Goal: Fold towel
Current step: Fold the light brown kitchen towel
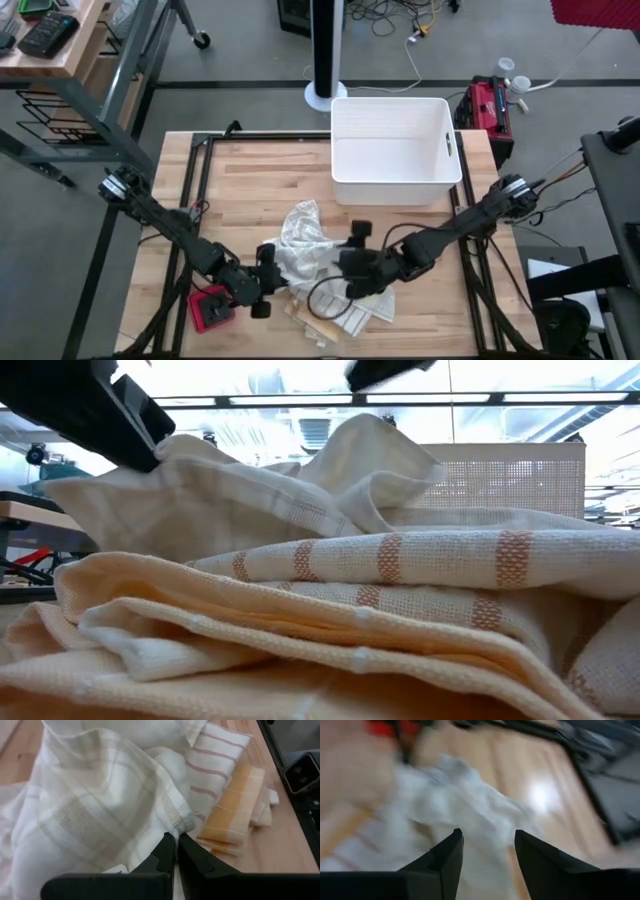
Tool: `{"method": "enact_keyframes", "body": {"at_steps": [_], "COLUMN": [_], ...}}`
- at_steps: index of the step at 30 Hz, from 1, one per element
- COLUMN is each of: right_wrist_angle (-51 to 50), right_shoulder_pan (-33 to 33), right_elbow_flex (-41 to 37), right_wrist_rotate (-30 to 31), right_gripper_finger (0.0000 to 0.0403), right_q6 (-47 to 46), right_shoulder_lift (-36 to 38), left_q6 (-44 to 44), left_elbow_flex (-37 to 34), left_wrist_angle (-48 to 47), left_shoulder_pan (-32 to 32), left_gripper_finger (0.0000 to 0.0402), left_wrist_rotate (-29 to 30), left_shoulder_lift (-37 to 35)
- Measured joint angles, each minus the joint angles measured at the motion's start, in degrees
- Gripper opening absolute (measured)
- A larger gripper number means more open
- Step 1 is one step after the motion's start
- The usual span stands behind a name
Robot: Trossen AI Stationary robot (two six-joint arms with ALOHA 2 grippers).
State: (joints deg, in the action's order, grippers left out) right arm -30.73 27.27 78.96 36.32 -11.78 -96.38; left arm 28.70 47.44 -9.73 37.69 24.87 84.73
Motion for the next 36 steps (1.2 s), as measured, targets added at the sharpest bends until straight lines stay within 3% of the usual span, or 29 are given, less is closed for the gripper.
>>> {"method": "enact_keyframes", "body": {"at_steps": [6, 15, 20, 23, 36], "right_wrist_angle": [10.1, 13.52, 13.3, 13.16, 10.04], "right_shoulder_pan": [0.66, 0.49, 0.13, -0.24, -0.02], "right_elbow_flex": [0.13, 4.61, 8.84, 10.94, 13.66], "right_wrist_rotate": [-9.34, -9.3, -4.38, -4.92, -6.3], "right_gripper_finger": [0.0167, 0.0151, 0.0139, 0.0129, 0.0069], "right_q6": [10.4, 17.53, 20.77, 22.75, 22.11], "right_shoulder_lift": [-5.07, -14.69, -19.38, -21.63, -20.72], "left_q6": [-1.42, -2.38, -4.64, -5.08, -1.97], "left_elbow_flex": [0.45, 0.5, 0.5, 0.5, 0.44], "left_wrist_angle": [1.17, 2.6, 5.06, 5.34, 0.99], "left_shoulder_pan": [0.0, 0.0, -0.02, -0.01, 0.0], "left_gripper_finger": [0.0003, 0.0003, 0.0004, 0.0004, 0.0004], "left_wrist_rotate": [3.59, 4.49, 3.01, 2.46, 1.57], "left_shoulder_lift": [-0.15, -0.26, -0.28, -0.31, -0.31]}}
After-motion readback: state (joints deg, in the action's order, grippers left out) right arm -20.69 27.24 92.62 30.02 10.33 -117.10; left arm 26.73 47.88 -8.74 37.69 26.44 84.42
